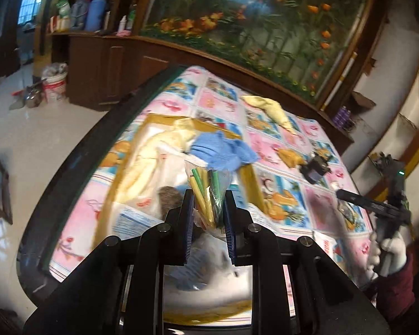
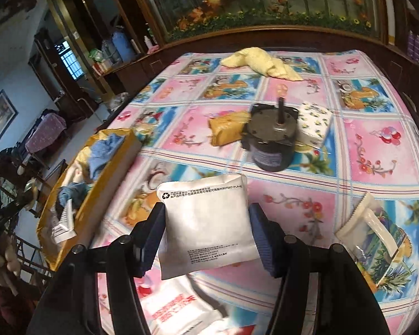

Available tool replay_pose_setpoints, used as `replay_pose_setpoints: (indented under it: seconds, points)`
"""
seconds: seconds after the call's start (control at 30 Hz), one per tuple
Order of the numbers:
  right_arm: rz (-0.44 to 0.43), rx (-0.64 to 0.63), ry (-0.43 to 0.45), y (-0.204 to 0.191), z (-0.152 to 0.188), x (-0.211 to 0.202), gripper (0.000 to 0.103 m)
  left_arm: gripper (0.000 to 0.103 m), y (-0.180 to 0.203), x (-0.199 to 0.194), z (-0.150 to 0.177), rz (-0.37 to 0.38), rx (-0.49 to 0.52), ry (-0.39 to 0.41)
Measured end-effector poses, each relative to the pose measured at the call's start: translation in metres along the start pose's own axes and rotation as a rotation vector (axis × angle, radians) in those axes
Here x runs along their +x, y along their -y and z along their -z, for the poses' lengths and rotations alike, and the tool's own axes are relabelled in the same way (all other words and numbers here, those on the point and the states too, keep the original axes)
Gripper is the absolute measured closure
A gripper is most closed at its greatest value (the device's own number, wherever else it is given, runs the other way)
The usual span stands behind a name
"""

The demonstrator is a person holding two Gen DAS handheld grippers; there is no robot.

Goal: Organize soft objects
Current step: 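Carry the bag and straw packet into the box and open both tools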

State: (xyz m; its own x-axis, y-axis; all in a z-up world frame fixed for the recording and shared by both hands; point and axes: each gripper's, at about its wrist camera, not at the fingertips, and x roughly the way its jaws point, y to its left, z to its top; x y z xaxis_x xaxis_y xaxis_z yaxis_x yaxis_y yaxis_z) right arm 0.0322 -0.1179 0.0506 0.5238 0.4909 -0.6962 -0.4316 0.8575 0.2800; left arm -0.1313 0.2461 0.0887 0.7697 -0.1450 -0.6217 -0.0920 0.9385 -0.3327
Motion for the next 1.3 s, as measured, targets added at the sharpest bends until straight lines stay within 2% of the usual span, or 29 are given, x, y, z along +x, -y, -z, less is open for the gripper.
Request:
replay_pose_setpoints:
  seconds: [0.17, 0.23, 0.27, 0.3, 0.37, 0.53, 0.57, 0.8, 0.9, 1.03, 1.2, 1.3]
  points:
    - [-0.106, -0.103, -0.009, -0.061, 0.002, 0.000, 0.043, 0.081, -0.016, 0.017, -0.015, -0.085, 0.003, -0.011]
    - [-0.147, -0.152, -0.029, -0.089, 0.005, 0.006, 0.043, 0.073, -0.022, 0.031, -0.013, -0.172, 0.019, -0.051]
    - [-0.171, -0.181, -0.046, -0.105, 0.007, 0.010, 0.043, 0.067, -0.024, 0.036, -0.010, -0.194, 0.020, -0.070]
    - [-0.195, -0.210, -0.063, -0.120, 0.010, 0.015, 0.043, 0.065, -0.027, 0.040, -0.006, -0.204, 0.018, -0.086]
    - [-0.253, -0.251, -0.106, -0.146, 0.015, 0.025, 0.043, 0.065, -0.026, 0.037, 0.002, -0.199, 0.017, -0.088]
    - [-0.458, -0.309, -0.263, -0.198, 0.029, 0.051, 0.043, 0.062, -0.024, 0.006, 0.011, -0.144, -0.008, -0.020]
    - [-0.474, -0.312, -0.295, -0.205, 0.030, 0.060, 0.043, 0.061, -0.025, -0.001, 0.012, -0.132, -0.015, -0.005]
    - [-0.307, -0.303, -0.313, -0.212, 0.015, 0.111, 0.043, 0.059, -0.023, -0.022, 0.019, -0.062, -0.040, 0.031]
    - [-0.302, -0.345, -0.311, -0.218, 0.024, 0.107, 0.041, 0.059, -0.024, -0.022, 0.022, -0.056, -0.039, 0.026]
    - [-0.283, -0.437, -0.318, -0.234, 0.039, 0.097, 0.033, 0.059, -0.025, -0.022, 0.025, -0.056, -0.062, 0.030]
    - [-0.303, -0.453, -0.267, -0.234, 0.035, 0.085, 0.033, 0.059, -0.026, -0.026, 0.028, -0.072, -0.063, 0.031]
    - [-0.344, -0.433, -0.224, -0.228, 0.029, 0.072, 0.032, 0.059, -0.026, -0.029, 0.028, -0.078, -0.066, 0.037]
